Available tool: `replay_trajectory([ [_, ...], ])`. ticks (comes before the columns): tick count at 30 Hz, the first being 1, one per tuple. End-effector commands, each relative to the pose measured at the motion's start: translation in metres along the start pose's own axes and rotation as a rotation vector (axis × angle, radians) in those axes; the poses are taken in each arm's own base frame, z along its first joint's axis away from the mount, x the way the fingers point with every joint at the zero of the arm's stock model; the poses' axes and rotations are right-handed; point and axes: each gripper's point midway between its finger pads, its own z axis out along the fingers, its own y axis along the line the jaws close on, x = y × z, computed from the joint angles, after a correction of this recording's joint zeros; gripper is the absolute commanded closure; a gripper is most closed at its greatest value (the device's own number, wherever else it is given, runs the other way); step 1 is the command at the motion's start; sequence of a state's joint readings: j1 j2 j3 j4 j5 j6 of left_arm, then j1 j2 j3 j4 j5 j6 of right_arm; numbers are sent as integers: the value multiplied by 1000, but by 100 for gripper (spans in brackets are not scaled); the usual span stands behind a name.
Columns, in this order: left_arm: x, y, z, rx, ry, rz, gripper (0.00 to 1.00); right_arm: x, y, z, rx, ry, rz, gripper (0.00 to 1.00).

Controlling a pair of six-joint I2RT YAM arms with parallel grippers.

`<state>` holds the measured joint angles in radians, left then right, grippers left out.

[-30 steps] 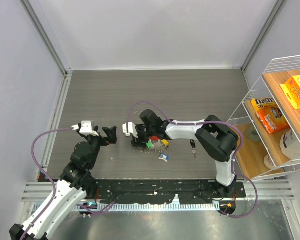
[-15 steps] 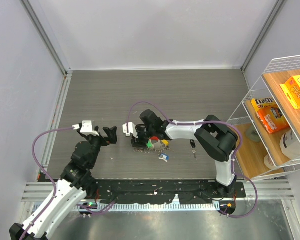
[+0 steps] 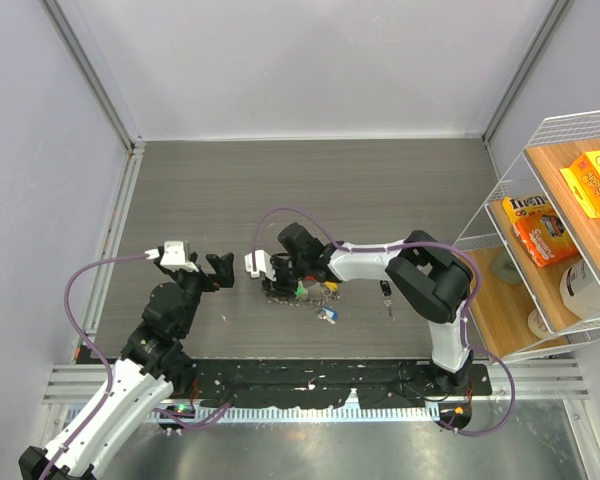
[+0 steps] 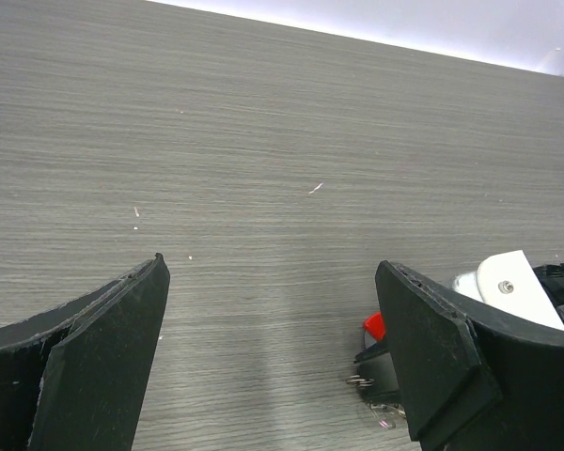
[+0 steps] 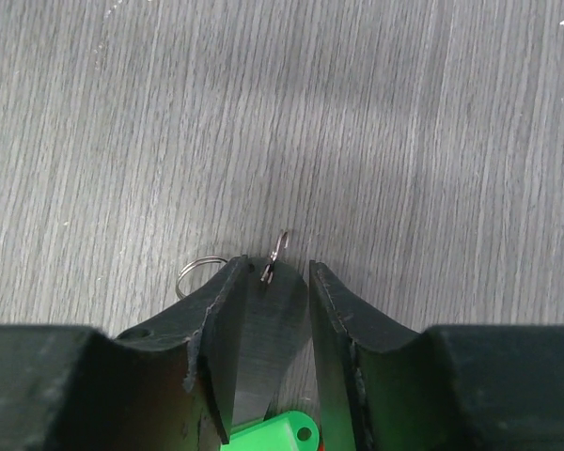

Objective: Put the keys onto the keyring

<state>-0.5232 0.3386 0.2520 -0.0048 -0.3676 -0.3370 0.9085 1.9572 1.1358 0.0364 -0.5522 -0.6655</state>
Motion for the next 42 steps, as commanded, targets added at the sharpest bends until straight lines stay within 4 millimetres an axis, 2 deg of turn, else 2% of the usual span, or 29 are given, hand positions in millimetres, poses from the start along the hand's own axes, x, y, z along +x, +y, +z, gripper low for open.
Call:
replay_trajectory([
  [1, -18, -2, 1, -6, -58, -23, 1, -6, 0, 4, -10, -7, -27, 63],
  [5, -17, 0, 1, -11, -56, -22, 1, -9, 1, 6, -11, -13, -35, 69],
  [10, -18, -1, 1, -11, -58, -23, 1, -11, -2, 8, -11, -18, -36, 93],
  [13, -18, -1, 1, -10, -56, -22, 1, -13, -3, 5, 8, -22, -35, 94],
  [16, -16, -1, 2, -7, -54, -22, 1, -25, -5, -4, 34, -44, -46, 94],
  [17, -16, -2, 2, -6, -53, -23, 1, -25, 0, -6, 29, -36, -54, 94],
  [25, -15, -5, 3, 9, -44, -24, 1, -85, 18, -63, 165, -139, -107, 94],
  [26, -14, -6, 3, 14, -43, -27, 1, -83, 22, -67, 173, -135, -109, 94],
  [27, -14, -6, 3, 15, -43, -27, 1, -95, 25, -77, 198, -157, -122, 94],
  [28, -14, -6, 3, 17, -43, -28, 1, -92, 30, -81, 204, -154, -119, 94],
  [29, -15, -8, 3, 24, -44, -27, 1, -104, 32, -92, 220, -187, -129, 94],
  [30, -14, -9, 3, 31, -42, -27, 1, -101, 40, -94, 213, -181, -127, 94],
  [31, -14, -11, 3, 46, -43, -28, 1, -112, 43, -106, 224, -208, -138, 94],
  [32, -14, -15, 3, 65, -47, -30, 1, -110, 50, -107, 218, -206, -136, 94],
  [33, -14, -19, 2, 89, -50, -29, 1, -120, 54, -119, 226, -233, -143, 94],
  [36, -16, -35, 0, 182, -59, -22, 1, -126, 69, -137, 233, -268, -150, 94],
  [39, -19, -53, -3, 289, -69, -8, 1, -138, 81, -164, 253, -306, -157, 94],
  [40, -19, -65, -5, 355, -68, -1, 1, -146, 82, -172, 271, -328, -149, 94],
  [41, -20, -72, -6, 395, -68, 5, 1, -143, 87, -179, 267, -311, -131, 94],
  [42, -20, -86, -10, 473, -61, 10, 1, -148, 86, -187, 280, -318, -92, 94],
])
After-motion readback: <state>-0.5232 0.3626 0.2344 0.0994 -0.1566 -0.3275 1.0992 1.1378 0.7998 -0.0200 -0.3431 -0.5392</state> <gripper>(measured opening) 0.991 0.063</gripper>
